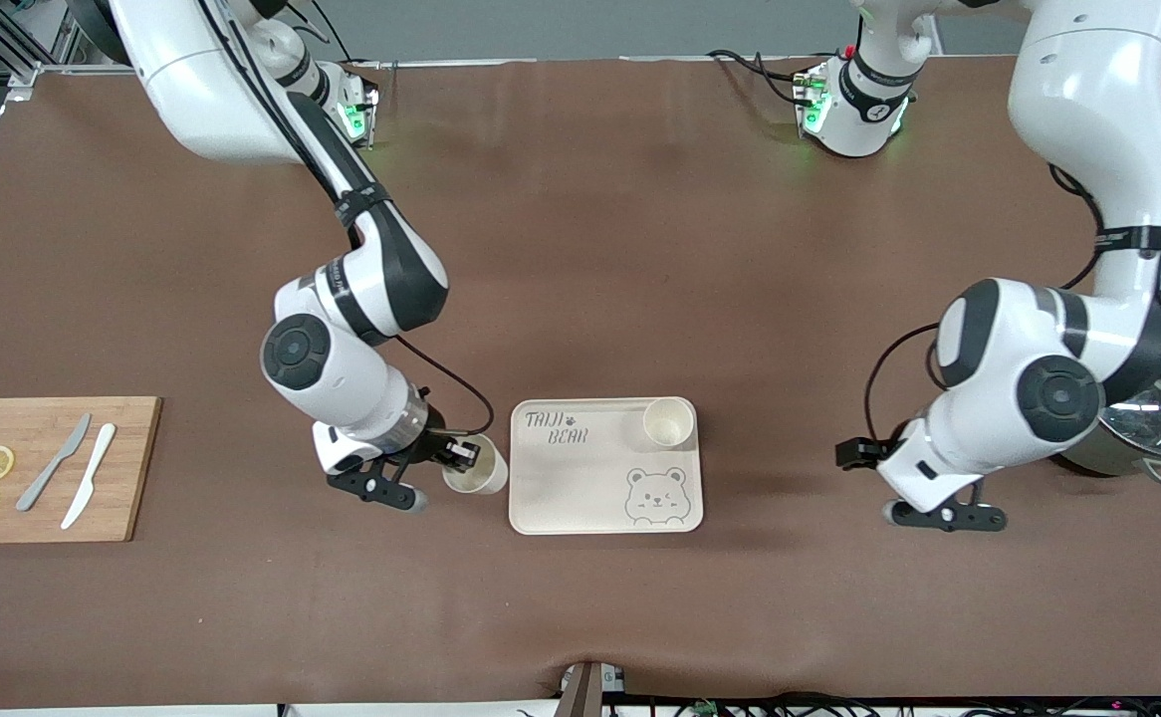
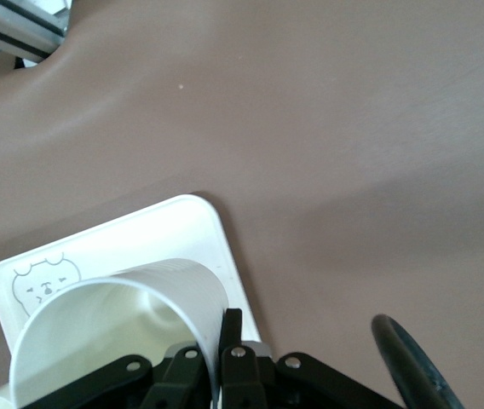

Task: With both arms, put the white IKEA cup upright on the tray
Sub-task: 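Set the cup on the tray with the right gripper while the left gripper retreats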

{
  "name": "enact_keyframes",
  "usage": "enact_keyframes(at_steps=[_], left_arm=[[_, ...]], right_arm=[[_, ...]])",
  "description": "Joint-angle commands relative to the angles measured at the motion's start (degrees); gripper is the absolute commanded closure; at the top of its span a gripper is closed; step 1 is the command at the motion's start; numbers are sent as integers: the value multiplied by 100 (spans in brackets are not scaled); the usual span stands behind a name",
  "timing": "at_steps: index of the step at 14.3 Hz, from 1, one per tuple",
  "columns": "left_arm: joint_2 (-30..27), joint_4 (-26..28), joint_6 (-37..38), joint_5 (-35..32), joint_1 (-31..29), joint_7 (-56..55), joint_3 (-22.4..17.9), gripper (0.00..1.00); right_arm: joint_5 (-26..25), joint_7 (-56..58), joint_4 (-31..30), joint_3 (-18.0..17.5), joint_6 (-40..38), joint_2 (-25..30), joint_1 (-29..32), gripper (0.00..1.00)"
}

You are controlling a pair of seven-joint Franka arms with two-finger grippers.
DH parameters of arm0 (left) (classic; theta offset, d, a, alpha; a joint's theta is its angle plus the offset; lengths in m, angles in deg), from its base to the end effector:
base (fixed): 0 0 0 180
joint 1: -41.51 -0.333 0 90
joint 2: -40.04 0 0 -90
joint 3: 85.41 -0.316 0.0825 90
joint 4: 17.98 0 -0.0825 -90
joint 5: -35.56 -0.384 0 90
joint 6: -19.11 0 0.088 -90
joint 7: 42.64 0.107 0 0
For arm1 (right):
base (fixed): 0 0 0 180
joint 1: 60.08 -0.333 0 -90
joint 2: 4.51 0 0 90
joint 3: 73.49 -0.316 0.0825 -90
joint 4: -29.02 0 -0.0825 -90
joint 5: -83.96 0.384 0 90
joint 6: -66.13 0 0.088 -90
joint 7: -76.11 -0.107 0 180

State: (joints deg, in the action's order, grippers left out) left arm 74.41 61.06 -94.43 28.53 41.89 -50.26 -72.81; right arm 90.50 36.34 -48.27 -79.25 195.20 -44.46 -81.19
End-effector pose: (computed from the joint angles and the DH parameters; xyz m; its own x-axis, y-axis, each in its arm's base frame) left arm 0.7092 -0.1230 0.3709 0.9946 -0.1031 0.0152 -0.1033 -0.9946 0.0124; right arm 0.6786 0.3275 0.3354 0.9469 -0.3182 0.0471 -0.2967 -0.9205 -0.2541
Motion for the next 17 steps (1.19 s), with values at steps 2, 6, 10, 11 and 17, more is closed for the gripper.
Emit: enact_keyframes(at_steps=[2, 6, 10, 11, 17], left_arm=[[-773, 85, 322, 131, -152, 287, 23, 0], [-1441, 24, 1069, 507, 22, 208, -195, 0], [-2188, 24, 1834, 992, 692, 295, -1216, 0], [-2390, 24, 1983, 993, 692, 304, -1225, 0], [-3006, 41, 2616, 984, 621, 629, -1225, 0]], right_arm=[[-459, -644, 548, 311, -13, -495, -550, 100], [-540, -865, 628, 329, 232, -732, -780, 100], [-636, -997, 628, 373, 540, -961, -973, 100], [-671, -1023, 628, 391, 602, -1005, -991, 100], [-724, -1050, 610, 408, 918, -1225, -1097, 100]])
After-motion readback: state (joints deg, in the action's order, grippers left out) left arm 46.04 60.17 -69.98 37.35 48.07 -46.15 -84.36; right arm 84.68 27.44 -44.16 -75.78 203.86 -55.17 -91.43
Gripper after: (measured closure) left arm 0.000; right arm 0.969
